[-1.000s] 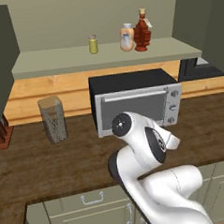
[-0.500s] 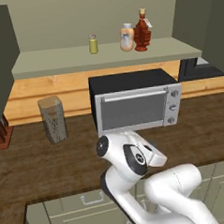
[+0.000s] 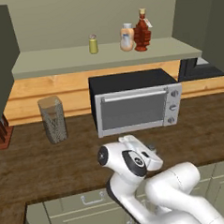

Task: Put the shaker and condiment bottle from the counter next to their counterparts in the cabinet.

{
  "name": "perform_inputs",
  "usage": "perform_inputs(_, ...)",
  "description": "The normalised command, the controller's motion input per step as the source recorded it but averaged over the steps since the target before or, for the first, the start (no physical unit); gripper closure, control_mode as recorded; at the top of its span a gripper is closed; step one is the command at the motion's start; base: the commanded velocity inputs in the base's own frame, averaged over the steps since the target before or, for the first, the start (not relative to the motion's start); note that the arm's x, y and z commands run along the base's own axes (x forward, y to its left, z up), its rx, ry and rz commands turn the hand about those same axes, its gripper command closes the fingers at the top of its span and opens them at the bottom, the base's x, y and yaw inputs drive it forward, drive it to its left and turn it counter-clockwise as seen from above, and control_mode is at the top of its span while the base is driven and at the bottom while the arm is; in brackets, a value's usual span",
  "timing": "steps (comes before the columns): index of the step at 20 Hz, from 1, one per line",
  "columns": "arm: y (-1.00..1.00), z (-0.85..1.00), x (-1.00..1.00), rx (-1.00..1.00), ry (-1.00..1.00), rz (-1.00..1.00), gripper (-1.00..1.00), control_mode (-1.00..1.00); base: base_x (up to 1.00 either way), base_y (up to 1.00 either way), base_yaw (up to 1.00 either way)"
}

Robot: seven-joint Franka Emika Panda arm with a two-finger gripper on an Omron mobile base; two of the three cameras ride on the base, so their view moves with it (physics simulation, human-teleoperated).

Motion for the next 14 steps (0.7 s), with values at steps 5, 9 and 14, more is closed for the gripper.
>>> perform_inputs(5, 0.0, -0.18, 0.46, 0.0, 0.0, -0.15, -1.0, -1.0, 0.0, 0.0, 0.0)
perform_inputs(9, 0.01, -0.08, 0.44, 0.0, 0.0, -0.23, -1.0, -1.0, 0.0, 0.0, 0.0)
perform_inputs(14, 0.06, -0.02, 0.2, 0.0, 0.04, -0.2, -1.0, -1.0, 0.0, 0.0, 0.0)
